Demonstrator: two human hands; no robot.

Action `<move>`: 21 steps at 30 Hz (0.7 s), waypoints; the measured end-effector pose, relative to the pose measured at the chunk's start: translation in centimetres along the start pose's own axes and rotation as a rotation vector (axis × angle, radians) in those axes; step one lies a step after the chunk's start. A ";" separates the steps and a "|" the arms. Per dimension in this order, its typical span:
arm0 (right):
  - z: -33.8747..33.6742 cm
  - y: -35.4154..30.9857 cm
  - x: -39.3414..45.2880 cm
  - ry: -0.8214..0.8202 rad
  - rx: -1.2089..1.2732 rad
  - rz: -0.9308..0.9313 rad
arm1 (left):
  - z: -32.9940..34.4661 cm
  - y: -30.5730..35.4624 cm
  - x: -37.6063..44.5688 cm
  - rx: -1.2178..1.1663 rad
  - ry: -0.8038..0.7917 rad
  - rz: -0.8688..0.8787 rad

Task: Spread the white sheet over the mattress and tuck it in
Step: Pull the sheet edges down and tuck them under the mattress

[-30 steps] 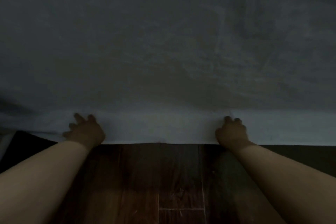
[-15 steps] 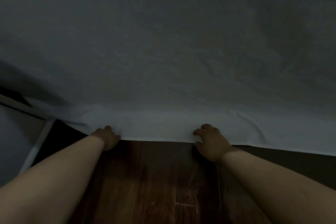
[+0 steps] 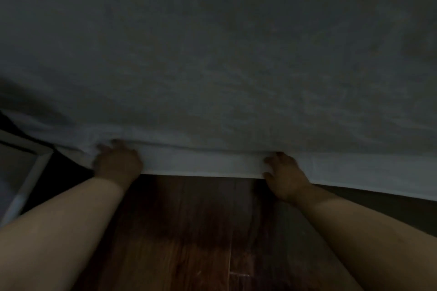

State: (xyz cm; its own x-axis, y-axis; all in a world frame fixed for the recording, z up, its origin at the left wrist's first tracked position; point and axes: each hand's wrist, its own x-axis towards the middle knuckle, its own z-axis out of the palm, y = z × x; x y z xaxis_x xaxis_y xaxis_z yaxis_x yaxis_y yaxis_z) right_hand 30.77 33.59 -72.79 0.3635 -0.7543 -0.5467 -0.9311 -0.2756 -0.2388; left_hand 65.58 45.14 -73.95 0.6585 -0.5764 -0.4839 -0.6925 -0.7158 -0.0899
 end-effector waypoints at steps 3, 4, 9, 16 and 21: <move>0.6 3.5 -1.5 0.028 -0.072 0.148 | 0.6 6.5 -4.7 -0.057 0.056 0.333; 0.7 4.3 -1.7 -0.023 -0.062 0.173 | 0.9 8.5 -5.7 -0.044 0.043 0.392; -1.2 6.9 -2.8 -0.094 0.032 0.140 | -0.2 9.2 -4.8 0.224 -0.151 0.364; -10.7 5.0 -12.2 -0.108 0.080 0.102 | -11.8 10.3 -16.1 0.274 -0.227 0.450; -25.0 -0.3 -21.2 0.198 0.109 -0.277 | -25.8 15.8 -28.1 0.119 0.253 0.864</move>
State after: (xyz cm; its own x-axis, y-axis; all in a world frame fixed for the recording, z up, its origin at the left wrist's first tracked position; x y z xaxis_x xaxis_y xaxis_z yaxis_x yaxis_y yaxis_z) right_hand 22.61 34.74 -41.07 0.5790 -0.7635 -0.2861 -0.7857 -0.4288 -0.4459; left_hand 43.72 39.81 -39.34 -0.0692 -0.9729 -0.2206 -0.9919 0.0435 0.1194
